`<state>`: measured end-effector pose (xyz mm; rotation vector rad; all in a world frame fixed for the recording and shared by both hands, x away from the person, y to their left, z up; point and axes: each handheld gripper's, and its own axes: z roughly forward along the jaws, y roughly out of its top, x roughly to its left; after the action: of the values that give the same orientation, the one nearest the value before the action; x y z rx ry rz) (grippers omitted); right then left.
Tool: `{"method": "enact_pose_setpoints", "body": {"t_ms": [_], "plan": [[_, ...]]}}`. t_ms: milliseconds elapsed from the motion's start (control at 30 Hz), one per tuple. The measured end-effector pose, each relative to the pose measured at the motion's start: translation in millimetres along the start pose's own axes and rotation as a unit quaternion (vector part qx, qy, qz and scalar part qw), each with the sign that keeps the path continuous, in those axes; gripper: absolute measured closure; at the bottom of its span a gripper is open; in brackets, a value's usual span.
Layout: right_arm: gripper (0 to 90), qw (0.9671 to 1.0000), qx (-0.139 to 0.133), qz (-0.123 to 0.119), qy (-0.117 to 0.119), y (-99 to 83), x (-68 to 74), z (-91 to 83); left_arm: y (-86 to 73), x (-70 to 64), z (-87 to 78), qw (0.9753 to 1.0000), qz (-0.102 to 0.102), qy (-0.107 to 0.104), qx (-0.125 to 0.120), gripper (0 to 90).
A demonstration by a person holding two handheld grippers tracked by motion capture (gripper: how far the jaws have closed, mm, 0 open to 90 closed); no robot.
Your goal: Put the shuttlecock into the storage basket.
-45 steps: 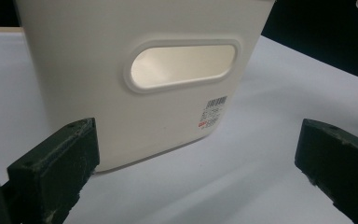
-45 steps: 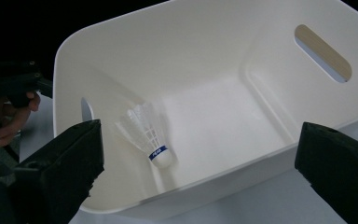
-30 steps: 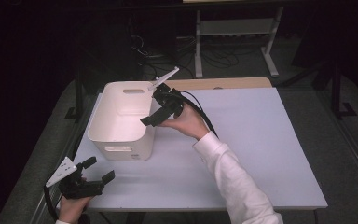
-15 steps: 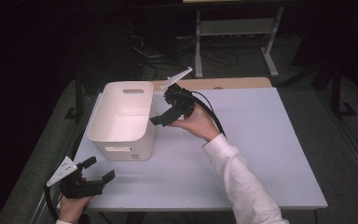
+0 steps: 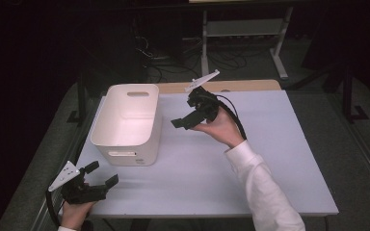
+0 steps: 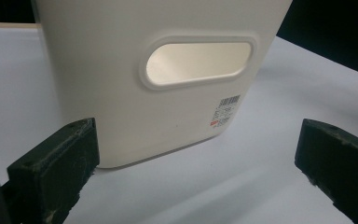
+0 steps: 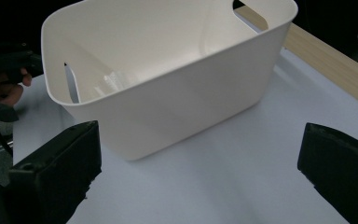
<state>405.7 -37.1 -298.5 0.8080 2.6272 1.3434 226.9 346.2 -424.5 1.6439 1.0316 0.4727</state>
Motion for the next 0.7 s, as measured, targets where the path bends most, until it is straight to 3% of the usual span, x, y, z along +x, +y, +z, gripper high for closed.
{"method": "enact_pose_setpoints", "body": {"t_ms": [500,700], "plan": [[0.0,0.9994,0.013,0.017,-0.027,-27.8,-15.5,-22.0,-0.2,0.2,0.4,1.0000,-0.004,0.003,-0.002,0.0],[0.0,0.9995,0.010,0.015,-0.027,-35.9,-19.1,-28.8,-0.2,0.4,0.6,1.0000,-0.004,0.004,-0.003,0.0]]}}
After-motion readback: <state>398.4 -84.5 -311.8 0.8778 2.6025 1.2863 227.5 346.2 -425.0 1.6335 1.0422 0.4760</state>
